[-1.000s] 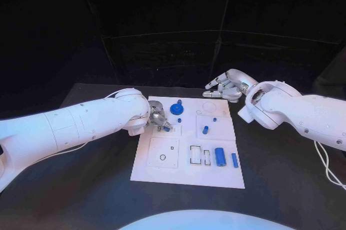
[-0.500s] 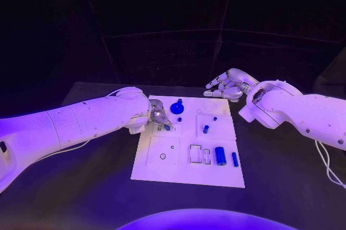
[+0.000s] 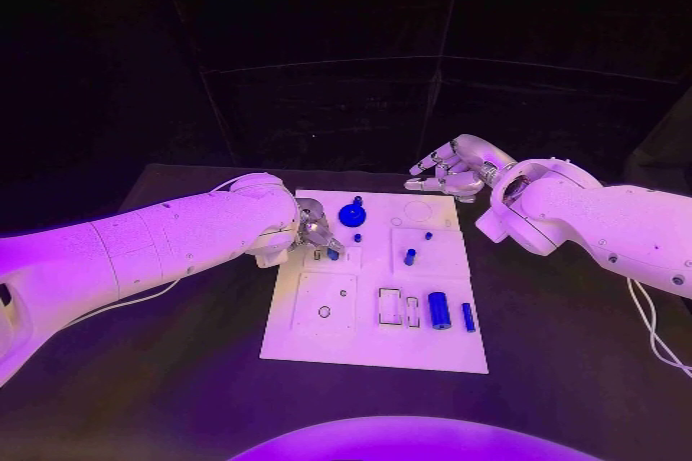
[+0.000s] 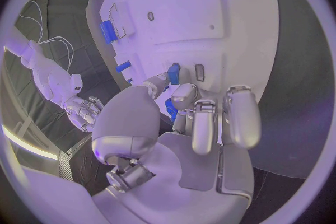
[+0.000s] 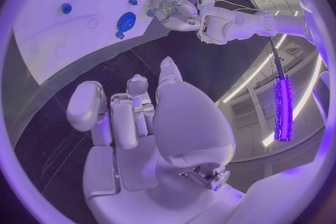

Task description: Assemble the parts on the task board

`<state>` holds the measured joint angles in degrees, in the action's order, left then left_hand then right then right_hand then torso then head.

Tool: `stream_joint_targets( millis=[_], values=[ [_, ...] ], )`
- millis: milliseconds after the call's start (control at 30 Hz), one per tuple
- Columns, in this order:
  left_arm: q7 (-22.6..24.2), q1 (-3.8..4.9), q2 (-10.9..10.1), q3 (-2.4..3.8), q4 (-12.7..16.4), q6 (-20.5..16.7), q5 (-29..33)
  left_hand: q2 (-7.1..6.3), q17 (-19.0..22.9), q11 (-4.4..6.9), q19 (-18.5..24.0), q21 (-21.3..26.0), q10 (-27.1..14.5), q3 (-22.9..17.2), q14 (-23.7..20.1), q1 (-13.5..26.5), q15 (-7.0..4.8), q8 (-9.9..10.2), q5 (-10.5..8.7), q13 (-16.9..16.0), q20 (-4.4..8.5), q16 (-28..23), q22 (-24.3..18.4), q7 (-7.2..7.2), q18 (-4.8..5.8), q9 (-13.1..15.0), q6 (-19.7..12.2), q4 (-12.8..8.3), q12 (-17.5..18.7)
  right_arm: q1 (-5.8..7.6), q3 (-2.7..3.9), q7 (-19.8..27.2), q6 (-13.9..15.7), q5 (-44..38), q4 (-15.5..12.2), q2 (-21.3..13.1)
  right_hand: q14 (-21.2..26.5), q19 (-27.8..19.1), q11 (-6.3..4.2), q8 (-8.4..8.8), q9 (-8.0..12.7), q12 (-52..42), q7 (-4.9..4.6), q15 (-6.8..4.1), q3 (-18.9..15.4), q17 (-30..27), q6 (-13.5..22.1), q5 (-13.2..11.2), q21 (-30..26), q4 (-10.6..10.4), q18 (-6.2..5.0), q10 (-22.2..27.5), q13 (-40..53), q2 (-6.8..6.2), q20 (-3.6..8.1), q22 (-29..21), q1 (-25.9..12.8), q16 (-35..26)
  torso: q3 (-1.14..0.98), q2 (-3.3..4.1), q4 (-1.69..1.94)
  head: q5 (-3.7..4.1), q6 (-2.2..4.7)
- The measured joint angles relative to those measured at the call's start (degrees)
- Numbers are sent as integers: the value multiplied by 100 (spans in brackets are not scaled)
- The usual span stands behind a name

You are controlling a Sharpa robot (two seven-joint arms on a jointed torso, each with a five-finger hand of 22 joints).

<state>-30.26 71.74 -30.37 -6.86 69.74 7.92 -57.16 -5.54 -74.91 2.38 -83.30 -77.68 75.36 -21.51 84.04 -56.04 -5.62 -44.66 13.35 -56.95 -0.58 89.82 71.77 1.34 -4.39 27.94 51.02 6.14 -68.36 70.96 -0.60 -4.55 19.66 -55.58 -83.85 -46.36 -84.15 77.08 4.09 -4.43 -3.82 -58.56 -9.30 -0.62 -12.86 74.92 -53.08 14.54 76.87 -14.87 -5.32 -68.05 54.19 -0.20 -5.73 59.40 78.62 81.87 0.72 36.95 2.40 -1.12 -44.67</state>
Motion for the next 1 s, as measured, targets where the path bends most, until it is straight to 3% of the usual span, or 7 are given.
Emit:
stream_joint_targets(
  millis=[367,700,800,933,1000],
  values=[
    [-3,-1,8,-1,-3,7,16,0,0,19,-17,-5,19,237,0,0,0,0,0,-37,17,0,33,1,0,0,6,55,-48,0,0,3,-4,27,-4,-7,0,0,0,0,0,0,0,0,-17,0,0,0,-34,-17,0,0,-2,0,0,-12,0,-22,0,-3,0,12,-5],
    [-3,-1,14,-1,1,-25,22,59,0,40,-37,-31,40,743,0,59,1,-23,0,-81,37,0,84,-12,-1,-25,48,322,-88,0,0,3,-4,36,-4,-6,0,-20,0,0,0,10,0,0,-39,-1,0,0,-34,-39,-1,0,-22,-30,21,-28,-30,-22,1,-2,0,18,5],
    [-3,-1,14,-1,-1,-36,23,87,0,40,-37,-31,40,901,0,87,1,-23,-5,-82,37,0,97,-12,0,-30,48,426,-88,0,0,3,-4,38,-4,-6,0,-21,0,0,0,22,0,0,-63,-1,0,-116,-34,-63,-1,0,-28,-14,21,-42,-46,-53,1,-2,0,18,1],
    [-3,-1,4,-1,0,-61,24,87,0,40,-37,-31,40,1160,0,87,1,-44,-274,-88,37,0,109,-32,-1,-40,69,574,-88,1,0,3,-4,40,-2,-6,0,-21,0,0,0,22,0,0,-78,-1,0,-192,-57,-78,0,0,-32,-8,21,-50,-52,-53,1,-2,0,23,-4],
    [-3,-1,-14,0,14,-78,25,104,0,60,-37,-31,60,1350,0,70,1,-44,-565,-88,37,0,108,-32,0,-47,69,671,-88,1,0,3,-4,40,0,-6,0,-20,0,0,0,22,0,0,-78,-1,0,-219,-57,-78,-1,0,-32,-8,21,-51,-52,-53,1,-2,0,24,-5]
  ],
)
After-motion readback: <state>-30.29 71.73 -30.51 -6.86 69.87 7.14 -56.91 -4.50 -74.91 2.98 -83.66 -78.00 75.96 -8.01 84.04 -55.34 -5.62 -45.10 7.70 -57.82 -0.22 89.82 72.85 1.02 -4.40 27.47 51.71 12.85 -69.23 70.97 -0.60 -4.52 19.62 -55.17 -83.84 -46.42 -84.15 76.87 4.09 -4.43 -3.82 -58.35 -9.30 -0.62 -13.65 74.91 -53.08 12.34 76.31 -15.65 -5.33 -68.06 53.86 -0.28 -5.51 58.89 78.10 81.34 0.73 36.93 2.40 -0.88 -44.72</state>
